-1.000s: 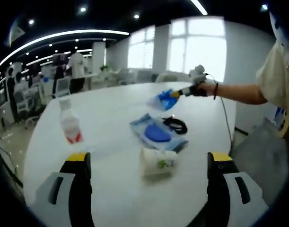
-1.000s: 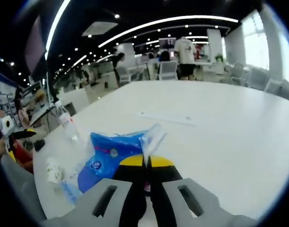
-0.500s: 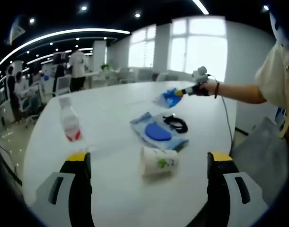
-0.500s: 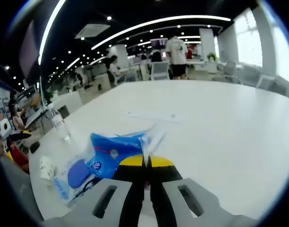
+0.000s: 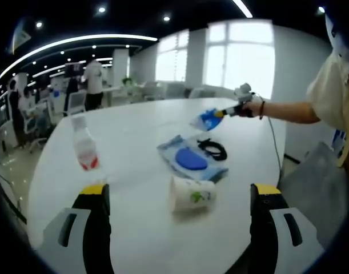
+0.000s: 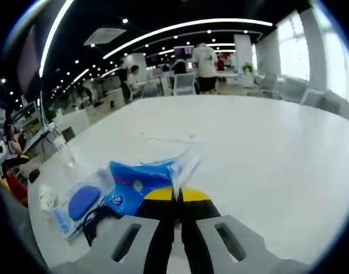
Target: Arrange the tabletop items into an orderly group along one side of the table until the central work area is clear of visible clutter.
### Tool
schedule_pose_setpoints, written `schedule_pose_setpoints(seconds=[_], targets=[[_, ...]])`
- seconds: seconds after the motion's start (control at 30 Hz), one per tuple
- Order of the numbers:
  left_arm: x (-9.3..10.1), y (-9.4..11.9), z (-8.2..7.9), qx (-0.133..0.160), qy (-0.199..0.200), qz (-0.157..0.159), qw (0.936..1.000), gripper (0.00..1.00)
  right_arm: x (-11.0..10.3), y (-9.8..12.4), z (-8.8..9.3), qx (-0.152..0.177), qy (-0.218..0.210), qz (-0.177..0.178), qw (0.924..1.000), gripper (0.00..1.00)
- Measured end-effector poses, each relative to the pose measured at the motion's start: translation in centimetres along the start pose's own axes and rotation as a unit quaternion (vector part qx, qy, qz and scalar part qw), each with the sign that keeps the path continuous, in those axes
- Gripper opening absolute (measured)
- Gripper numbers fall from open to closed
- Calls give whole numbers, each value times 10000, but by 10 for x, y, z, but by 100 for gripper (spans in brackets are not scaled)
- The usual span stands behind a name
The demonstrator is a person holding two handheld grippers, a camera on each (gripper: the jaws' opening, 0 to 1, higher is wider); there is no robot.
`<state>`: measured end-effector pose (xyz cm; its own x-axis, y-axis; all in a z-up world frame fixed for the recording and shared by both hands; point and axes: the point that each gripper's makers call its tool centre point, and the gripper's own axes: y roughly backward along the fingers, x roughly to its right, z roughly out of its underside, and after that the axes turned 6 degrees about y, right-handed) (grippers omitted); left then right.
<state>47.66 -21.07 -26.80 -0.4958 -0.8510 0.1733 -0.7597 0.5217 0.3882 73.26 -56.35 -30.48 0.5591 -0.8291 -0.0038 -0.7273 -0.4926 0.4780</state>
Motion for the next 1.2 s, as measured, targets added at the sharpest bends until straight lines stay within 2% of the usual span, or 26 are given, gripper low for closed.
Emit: schedule_pose_setpoints(seconds=[0.57,0.83,1.0,1.2], targets=[[-4,-3,10,-187,54,-27,9998,99,17,-16,23,-205,142,57,9997,2],[-6,-2,12,-227,70,-74,9997,99,20,-24,39,-361,23,81,9993,2],[-7,-3,14,-277,78,-86,9995,99,24,-25,50,-436,-307,159,9985,3],[-6,-5,13,-252,94,-52,9996,99,27,-26,62,-588,-408,243,9971,6]])
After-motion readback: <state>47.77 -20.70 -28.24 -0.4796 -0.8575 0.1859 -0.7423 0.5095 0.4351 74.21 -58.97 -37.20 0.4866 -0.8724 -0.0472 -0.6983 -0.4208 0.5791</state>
